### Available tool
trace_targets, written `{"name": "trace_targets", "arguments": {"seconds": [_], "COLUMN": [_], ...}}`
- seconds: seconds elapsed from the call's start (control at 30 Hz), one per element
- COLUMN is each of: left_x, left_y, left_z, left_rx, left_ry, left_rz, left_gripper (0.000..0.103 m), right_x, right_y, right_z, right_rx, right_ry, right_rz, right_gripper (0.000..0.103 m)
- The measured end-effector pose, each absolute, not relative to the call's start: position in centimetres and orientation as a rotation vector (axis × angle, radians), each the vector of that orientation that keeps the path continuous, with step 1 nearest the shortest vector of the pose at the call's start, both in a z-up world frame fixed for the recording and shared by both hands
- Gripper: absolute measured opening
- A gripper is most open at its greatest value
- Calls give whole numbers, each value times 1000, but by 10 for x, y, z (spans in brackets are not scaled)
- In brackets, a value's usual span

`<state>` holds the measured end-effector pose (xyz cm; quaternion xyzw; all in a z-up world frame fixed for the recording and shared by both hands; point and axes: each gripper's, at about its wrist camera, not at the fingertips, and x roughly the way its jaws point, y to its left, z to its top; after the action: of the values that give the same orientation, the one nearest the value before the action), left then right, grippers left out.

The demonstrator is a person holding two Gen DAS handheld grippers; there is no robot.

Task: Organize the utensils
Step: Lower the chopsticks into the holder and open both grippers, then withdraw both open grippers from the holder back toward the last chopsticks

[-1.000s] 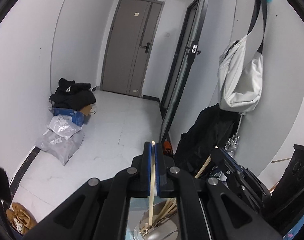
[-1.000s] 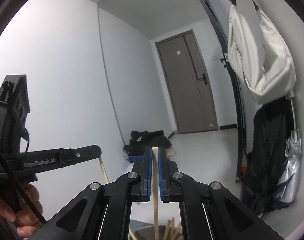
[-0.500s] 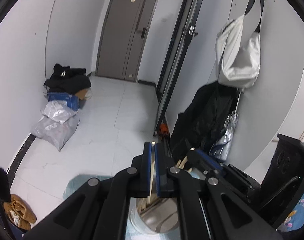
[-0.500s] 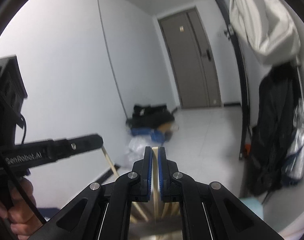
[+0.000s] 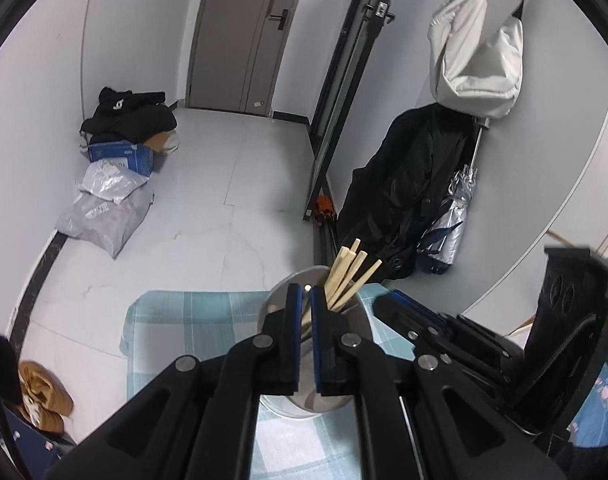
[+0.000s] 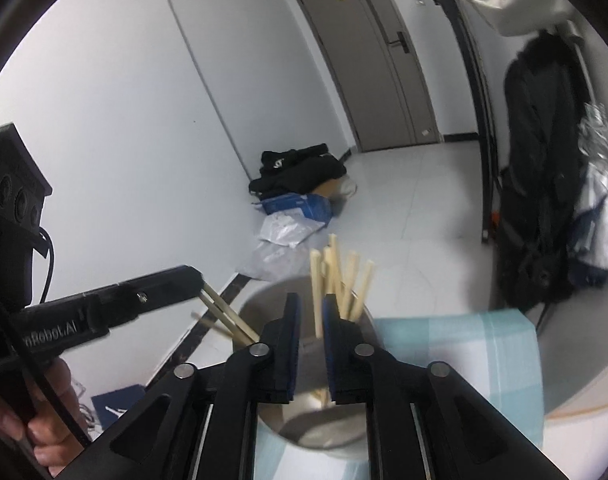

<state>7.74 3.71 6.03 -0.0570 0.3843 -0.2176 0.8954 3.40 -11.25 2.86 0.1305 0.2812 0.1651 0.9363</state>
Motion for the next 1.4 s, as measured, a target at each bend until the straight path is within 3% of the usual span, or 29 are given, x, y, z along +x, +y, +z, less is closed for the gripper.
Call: {"name": "trace_targets", "arguments": {"seconds": [0.13,0.3,0.47,0.6,1.07,1.17,1.4], "left_x": [64,40,15,-4,-48,-52,-44], "left_y": [35,36,39,37,32,31,25], "left_z": [68,78,88,91,76,68,42], "left_rx": [-84,-77,-99,-110,-104,-94,-84], "left_ry": [770,723,652,611,480,481,535], "left_rz": [-413,-382,-333,-317,-248,-239,-221], "left_gripper": [6,32,61,75,99,99,99], "right_x": [12,-18,-50,-77,-136,-140,-138], "right_y": [-130,-153,-167,-172,-171,-171,-174], "right_z": [31,38,50,62,50,42,19], "right_rx": [288,304,317,308,209,186,181], "right_ry": [551,532,496,460,401,406,457], "right_rz": [309,253,218,200,134,117,88], "right_gripper": [39,42,54,64,80,85,86]}}
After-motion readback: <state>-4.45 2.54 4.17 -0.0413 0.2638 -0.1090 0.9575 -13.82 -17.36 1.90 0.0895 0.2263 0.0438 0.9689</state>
